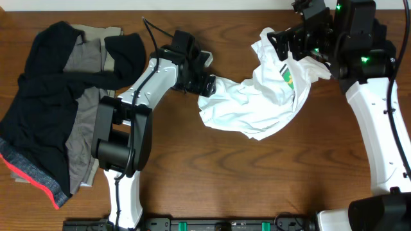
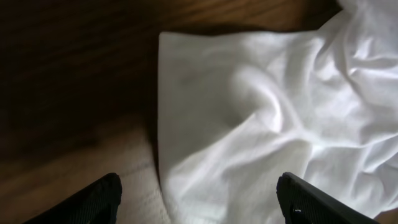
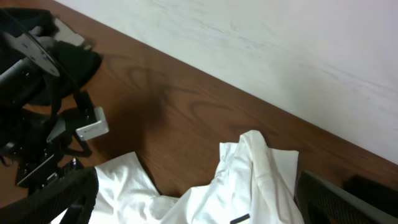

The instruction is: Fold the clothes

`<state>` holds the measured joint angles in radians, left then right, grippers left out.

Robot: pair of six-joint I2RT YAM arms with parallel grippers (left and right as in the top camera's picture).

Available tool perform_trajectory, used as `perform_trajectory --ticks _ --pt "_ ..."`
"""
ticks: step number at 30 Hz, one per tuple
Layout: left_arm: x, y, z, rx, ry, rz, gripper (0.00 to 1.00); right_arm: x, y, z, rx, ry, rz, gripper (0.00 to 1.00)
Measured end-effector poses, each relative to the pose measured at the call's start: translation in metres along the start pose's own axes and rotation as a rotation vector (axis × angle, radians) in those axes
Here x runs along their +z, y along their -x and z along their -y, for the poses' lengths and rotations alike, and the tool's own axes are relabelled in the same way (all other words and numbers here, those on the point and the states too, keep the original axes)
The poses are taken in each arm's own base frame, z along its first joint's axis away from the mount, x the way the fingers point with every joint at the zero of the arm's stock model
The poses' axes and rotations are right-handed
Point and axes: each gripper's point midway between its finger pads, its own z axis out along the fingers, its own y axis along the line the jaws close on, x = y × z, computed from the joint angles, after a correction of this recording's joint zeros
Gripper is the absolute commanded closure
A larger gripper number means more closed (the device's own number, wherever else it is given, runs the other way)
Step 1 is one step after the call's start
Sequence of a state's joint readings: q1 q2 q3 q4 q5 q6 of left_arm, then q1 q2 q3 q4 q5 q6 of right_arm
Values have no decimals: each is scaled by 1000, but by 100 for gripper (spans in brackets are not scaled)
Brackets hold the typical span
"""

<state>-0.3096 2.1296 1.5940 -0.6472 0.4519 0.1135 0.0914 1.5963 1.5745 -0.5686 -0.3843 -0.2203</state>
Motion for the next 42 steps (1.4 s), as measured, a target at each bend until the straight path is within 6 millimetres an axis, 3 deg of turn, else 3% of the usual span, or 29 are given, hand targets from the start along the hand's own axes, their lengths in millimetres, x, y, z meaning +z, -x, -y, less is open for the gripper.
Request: perform_trajectory --ticks 6,13,17,22,30,32,34,38,42 --pt "1 14 3 44 -17 56 22 0 0 0 1 0 -1 2" --pt "10 12 5 58 -22 44 27 0 -2 0 4 1 -7 2" --pt "26 8 2 60 -26 29 62 0 -2 0 5 2 -9 2" --pt "34 7 -1 70 -26 23 94 0 -3 0 5 2 -10 2" --pt "27 9 -5 59 -23 35 94 0 -3 0 5 2 -10 5" --pt "12 14 -9 48 -12 55 94 0 -3 0 5 2 -10 6" --pt "-17 23 -12 42 16 101 94 0 -2 0 5 1 -9 7" --pt "-115 46 -7 52 103 274 94 -1 -1 2 5 -3 -2 8" --pt "-210 52 21 98 156 448 94 -1 6 4 11 -9 24 16"
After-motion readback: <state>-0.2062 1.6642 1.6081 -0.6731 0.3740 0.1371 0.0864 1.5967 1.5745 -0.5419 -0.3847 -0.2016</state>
